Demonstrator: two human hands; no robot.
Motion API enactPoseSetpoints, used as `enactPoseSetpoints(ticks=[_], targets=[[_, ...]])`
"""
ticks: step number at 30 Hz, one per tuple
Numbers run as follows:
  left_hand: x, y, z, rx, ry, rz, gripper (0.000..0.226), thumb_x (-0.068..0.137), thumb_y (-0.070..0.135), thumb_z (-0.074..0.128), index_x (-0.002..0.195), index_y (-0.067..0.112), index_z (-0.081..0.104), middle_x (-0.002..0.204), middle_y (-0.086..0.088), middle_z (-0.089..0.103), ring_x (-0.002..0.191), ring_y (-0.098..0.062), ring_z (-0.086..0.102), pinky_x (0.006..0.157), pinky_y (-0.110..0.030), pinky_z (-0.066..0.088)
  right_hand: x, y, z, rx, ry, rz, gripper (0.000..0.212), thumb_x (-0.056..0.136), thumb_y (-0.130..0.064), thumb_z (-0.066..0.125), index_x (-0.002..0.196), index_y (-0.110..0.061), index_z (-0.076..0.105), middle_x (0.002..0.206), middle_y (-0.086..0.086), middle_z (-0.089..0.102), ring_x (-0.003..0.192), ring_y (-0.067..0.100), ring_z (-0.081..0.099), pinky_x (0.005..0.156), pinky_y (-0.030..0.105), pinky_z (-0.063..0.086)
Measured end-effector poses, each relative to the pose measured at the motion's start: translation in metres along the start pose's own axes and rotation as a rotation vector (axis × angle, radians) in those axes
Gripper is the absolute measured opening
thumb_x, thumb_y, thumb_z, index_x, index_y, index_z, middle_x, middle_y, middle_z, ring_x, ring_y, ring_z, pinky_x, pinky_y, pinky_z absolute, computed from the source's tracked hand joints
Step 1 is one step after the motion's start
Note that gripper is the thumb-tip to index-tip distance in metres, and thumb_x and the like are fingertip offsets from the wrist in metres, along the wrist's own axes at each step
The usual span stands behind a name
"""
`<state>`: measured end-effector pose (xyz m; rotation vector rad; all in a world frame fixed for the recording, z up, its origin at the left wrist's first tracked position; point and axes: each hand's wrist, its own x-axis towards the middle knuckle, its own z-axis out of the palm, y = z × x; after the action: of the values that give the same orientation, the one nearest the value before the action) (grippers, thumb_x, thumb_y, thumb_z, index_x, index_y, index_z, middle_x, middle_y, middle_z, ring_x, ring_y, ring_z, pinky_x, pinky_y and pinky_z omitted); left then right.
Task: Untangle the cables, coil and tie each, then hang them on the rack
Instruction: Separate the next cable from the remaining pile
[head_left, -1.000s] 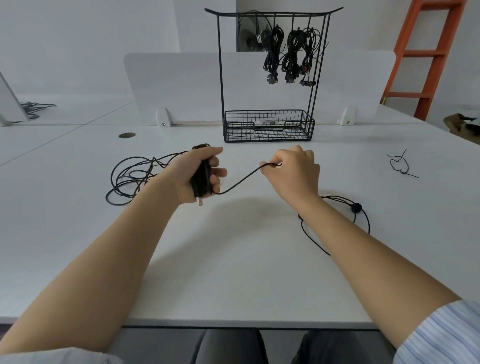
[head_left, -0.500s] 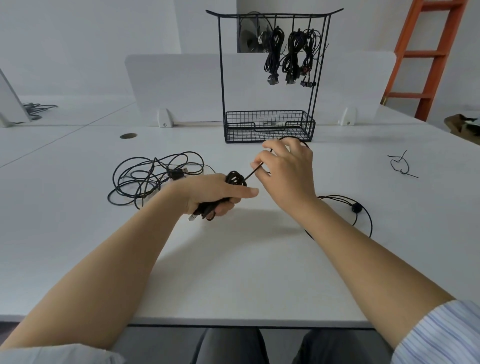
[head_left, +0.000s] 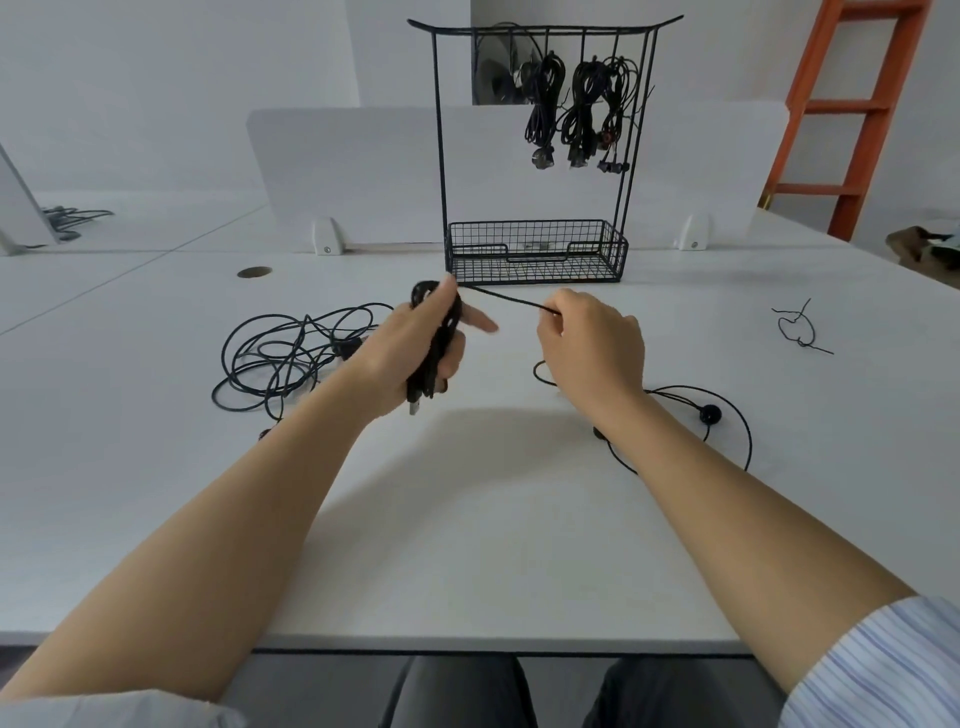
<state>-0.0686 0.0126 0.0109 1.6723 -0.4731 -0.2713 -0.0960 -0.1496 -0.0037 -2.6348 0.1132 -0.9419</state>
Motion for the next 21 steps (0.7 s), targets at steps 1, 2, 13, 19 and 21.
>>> enactPoseSetpoints(ticks=[1, 2, 13, 19, 21], targets=[[0.002, -0.001, 0.0, -0.018, 0.083, 0.021, 0.053, 0.101, 0.043, 0.021, 0.09, 0.015, 0.065, 0.039, 0.003, 0.042, 0.038, -0.013, 0.036, 0.043, -0.021, 0.035, -0.001, -0.002, -0.001, -0.016, -0.029, -0.025, 0.022, 0.094, -0.014, 0.037, 0.096, -0.009, 0.058, 0.093, 0.007, 0.063, 0.078, 0.029, 0.05, 0.072, 0.032, 0.027], [0.004, -0.002, 0.0, -0.055, 0.158, 0.037, 0.051, 0.101, 0.043, 0.022, 0.097, 0.017, 0.066, 0.041, 0.003, 0.045, 0.039, -0.013, 0.038, 0.044, -0.021, 0.035, -0.003, -0.005, -0.002, -0.026, -0.057, -0.052, 0.022, 0.094, -0.015, 0.037, 0.096, -0.008, 0.058, 0.092, 0.008, 0.064, 0.077, 0.029, 0.049, 0.07, 0.032, 0.028], [0.008, 0.002, -0.014, -0.764, 0.409, 0.02, 0.069, 0.097, 0.049, 0.033, 0.035, 0.02, 0.041, 0.053, 0.004, 0.057, 0.06, -0.013, 0.052, 0.059, -0.023, 0.039, -0.012, -0.021, 0.001, -0.021, -0.308, -0.173, 0.023, 0.096, -0.018, 0.04, 0.09, -0.009, 0.06, 0.091, 0.011, 0.065, 0.086, 0.034, 0.056, 0.062, 0.028, 0.035], [0.003, 0.009, -0.02, -0.899, 0.431, -0.025, 0.054, 0.088, 0.057, 0.048, 0.055, 0.019, 0.03, 0.041, 0.005, 0.032, 0.036, -0.011, 0.037, 0.047, -0.016, 0.044, -0.003, -0.006, -0.002, -0.041, -0.213, -0.011, 0.024, 0.09, -0.011, 0.041, 0.093, -0.008, 0.065, 0.092, 0.01, 0.066, 0.084, 0.033, 0.056, 0.061, 0.027, 0.034], [0.0, 0.01, -0.021, -0.805, 0.354, -0.058, 0.049, 0.089, 0.051, 0.051, 0.057, 0.021, 0.029, 0.04, 0.007, 0.029, 0.034, -0.009, 0.03, 0.042, -0.014, 0.036, -0.003, -0.006, -0.003, -0.021, -0.189, 0.008, 0.025, 0.089, -0.009, 0.041, 0.095, -0.009, 0.066, 0.094, 0.009, 0.066, 0.086, 0.033, 0.056, 0.062, 0.029, 0.038]])
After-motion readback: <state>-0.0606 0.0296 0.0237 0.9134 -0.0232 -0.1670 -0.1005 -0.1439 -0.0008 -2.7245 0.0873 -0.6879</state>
